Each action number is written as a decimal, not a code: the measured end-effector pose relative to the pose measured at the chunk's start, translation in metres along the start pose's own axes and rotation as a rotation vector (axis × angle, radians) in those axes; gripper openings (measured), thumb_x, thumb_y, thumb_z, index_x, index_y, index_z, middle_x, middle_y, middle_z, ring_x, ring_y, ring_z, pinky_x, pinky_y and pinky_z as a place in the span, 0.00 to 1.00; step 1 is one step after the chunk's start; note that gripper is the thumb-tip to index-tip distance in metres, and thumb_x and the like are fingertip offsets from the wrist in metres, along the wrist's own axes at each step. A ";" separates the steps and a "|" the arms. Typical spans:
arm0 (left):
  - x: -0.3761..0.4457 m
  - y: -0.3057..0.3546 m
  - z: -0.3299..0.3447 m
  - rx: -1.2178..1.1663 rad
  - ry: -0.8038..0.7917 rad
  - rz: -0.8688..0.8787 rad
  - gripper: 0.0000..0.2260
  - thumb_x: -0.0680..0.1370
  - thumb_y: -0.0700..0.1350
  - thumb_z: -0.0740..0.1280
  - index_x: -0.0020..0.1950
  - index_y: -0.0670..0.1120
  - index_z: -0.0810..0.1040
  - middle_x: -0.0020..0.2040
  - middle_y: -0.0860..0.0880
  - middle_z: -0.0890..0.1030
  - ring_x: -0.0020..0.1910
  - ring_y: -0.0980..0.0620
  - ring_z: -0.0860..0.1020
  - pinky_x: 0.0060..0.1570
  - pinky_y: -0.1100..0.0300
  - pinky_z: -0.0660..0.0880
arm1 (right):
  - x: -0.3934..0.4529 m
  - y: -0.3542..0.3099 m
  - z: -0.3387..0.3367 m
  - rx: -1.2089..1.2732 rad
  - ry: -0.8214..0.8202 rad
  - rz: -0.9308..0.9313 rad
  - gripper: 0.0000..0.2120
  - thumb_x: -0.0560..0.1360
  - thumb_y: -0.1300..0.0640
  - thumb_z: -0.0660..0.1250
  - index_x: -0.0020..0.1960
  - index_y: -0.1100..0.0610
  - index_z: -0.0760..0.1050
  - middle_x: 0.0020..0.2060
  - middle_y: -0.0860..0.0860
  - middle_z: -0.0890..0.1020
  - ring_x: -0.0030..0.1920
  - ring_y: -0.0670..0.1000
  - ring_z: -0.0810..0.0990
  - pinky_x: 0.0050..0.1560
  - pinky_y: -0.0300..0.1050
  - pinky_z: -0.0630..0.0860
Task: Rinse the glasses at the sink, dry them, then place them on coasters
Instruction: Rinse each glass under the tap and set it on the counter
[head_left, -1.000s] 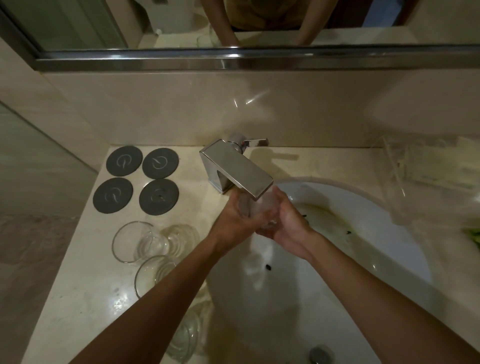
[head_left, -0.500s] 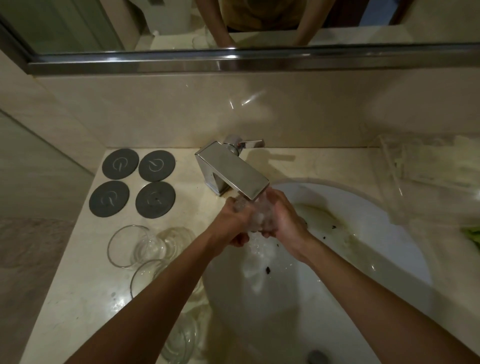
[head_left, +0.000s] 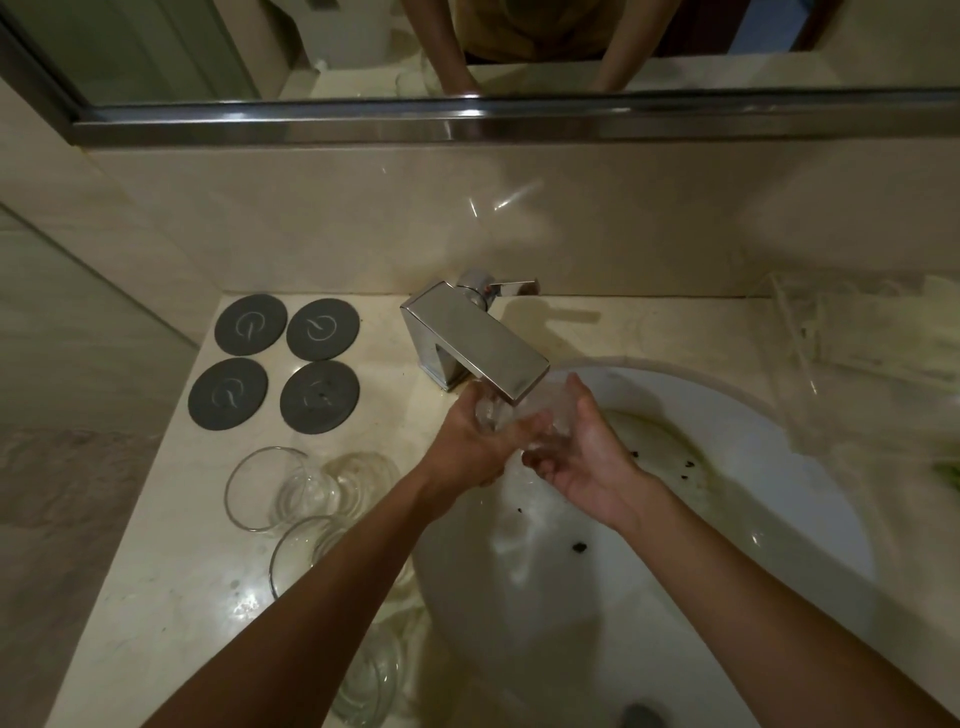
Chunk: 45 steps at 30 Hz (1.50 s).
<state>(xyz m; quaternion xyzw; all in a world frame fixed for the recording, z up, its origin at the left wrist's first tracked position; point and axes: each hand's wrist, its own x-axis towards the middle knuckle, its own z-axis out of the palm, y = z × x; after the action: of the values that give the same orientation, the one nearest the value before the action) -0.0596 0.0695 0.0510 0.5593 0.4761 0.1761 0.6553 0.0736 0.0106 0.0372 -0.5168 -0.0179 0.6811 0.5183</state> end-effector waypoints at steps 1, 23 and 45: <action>0.001 -0.001 0.000 -0.042 -0.020 -0.016 0.27 0.74 0.56 0.74 0.70 0.51 0.69 0.42 0.49 0.82 0.26 0.50 0.74 0.26 0.55 0.71 | 0.001 0.002 -0.001 0.044 0.028 0.014 0.27 0.80 0.35 0.56 0.64 0.54 0.77 0.49 0.58 0.79 0.32 0.49 0.74 0.31 0.39 0.72; 0.000 -0.012 0.025 -0.194 0.000 -0.111 0.10 0.83 0.51 0.65 0.63 0.53 0.75 0.25 0.55 0.75 0.25 0.54 0.70 0.33 0.57 0.72 | 0.006 0.020 -0.024 0.257 0.159 0.092 0.24 0.75 0.36 0.65 0.62 0.51 0.79 0.44 0.57 0.80 0.28 0.49 0.69 0.26 0.41 0.66; -0.016 -0.022 0.003 -0.130 0.173 -0.407 0.13 0.81 0.46 0.56 0.54 0.42 0.78 0.52 0.43 0.81 0.50 0.47 0.79 0.43 0.54 0.78 | -0.013 0.015 0.013 -1.243 0.364 -0.564 0.39 0.59 0.29 0.76 0.62 0.43 0.68 0.52 0.41 0.75 0.53 0.44 0.75 0.46 0.40 0.70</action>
<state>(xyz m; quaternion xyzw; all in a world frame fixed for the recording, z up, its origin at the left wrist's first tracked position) -0.0714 0.0489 0.0372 0.3910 0.6212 0.1179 0.6688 0.0528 0.0003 0.0438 -0.7985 -0.4499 0.2872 0.2785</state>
